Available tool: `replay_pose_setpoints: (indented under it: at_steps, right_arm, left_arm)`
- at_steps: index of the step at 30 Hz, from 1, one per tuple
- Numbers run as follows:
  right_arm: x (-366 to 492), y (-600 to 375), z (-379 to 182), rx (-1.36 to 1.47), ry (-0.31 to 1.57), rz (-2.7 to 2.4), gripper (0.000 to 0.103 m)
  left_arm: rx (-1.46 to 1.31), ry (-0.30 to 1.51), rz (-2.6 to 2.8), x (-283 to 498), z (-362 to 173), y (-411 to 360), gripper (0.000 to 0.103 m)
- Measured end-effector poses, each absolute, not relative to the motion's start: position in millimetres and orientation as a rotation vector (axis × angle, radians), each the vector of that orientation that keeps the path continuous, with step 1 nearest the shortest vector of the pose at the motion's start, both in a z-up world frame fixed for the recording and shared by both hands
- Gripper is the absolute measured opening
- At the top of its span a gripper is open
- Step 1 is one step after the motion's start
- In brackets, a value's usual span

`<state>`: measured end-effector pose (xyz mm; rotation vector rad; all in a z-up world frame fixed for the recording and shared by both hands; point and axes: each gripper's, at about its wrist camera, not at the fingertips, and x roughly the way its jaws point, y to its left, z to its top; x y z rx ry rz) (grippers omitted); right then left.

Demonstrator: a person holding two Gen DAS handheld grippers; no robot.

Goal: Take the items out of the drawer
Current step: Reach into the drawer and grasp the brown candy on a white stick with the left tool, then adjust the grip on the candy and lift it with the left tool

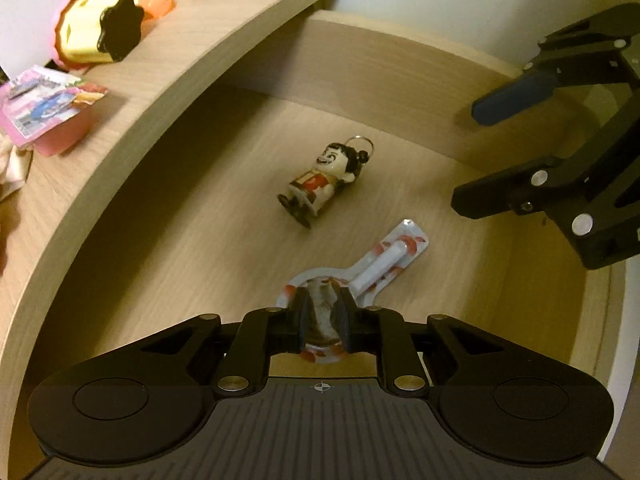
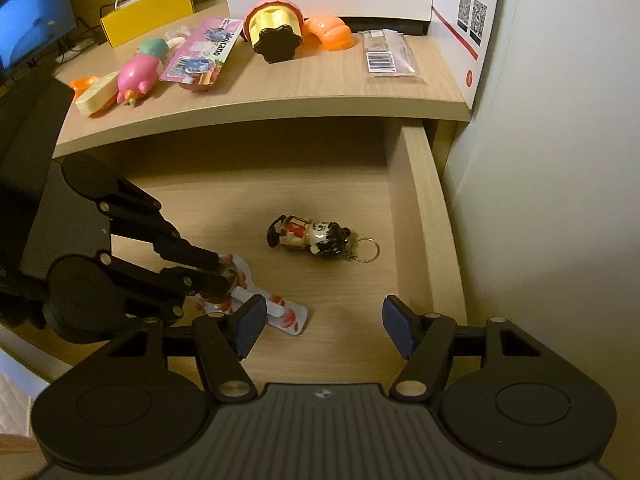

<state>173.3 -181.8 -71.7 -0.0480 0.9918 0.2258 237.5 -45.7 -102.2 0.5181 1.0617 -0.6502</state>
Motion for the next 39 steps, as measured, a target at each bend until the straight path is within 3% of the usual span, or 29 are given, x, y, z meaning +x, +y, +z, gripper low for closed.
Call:
replay_pose_setpoints:
  at_steps: [12,39]
  right_arm:
    - [179.6,-184.8,-70.9,0.002,0.984,0.231,0.065]
    - [173.7,-188.3,-72.6,-0.003,0.993,0.231,0.065]
  left_arm:
    - [0.580,1.128,-0.732,238.6,-98.8,-58.5,0.018]
    - [0.603,1.090,-0.743,228.3,-90.5,-62.3,0.019]
